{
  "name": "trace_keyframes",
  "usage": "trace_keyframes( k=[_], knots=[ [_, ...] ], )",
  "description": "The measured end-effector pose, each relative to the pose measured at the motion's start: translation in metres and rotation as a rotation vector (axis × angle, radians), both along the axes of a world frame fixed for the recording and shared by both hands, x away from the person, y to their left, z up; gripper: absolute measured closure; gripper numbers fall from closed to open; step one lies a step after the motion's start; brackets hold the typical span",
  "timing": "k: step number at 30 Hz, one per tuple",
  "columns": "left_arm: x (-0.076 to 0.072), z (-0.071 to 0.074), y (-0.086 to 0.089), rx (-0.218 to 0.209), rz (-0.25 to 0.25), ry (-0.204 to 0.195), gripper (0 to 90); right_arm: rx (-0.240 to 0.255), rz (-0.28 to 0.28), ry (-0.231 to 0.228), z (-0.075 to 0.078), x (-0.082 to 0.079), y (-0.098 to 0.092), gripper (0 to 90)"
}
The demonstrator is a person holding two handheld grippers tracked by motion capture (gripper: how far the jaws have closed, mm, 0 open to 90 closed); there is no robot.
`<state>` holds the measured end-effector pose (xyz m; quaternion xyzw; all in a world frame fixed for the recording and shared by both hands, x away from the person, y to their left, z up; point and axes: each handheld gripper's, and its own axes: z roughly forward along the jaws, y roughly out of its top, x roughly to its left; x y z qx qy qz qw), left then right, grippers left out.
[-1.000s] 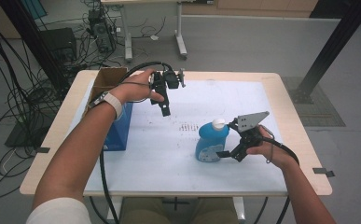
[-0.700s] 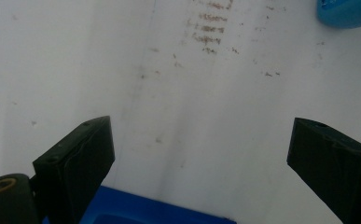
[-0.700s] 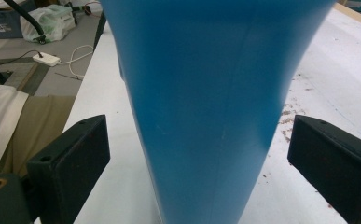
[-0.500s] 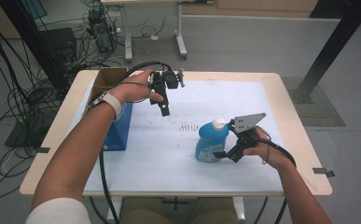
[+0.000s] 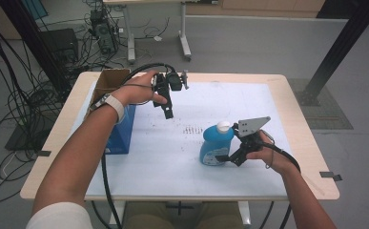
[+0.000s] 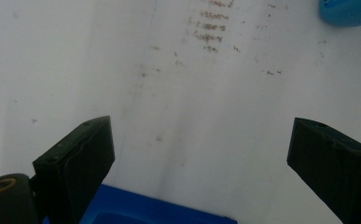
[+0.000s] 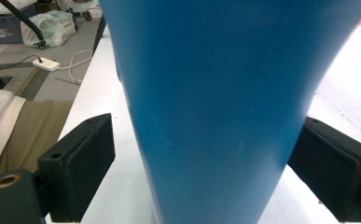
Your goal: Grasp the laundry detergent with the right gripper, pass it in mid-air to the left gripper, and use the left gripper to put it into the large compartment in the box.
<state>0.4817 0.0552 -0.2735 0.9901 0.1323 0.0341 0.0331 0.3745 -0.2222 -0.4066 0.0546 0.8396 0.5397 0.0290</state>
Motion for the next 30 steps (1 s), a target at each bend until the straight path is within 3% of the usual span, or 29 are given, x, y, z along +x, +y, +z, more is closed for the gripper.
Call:
trace_keyframes(
  k=[30],
  knots=[
    [0.0003, -0.0007, 0.0004, 0.006, 0.003, 0.0, 7.8, 0.038, 0.01, -0.006, -0.007, 0.0016, 0.0056, 23.1]
  ],
)
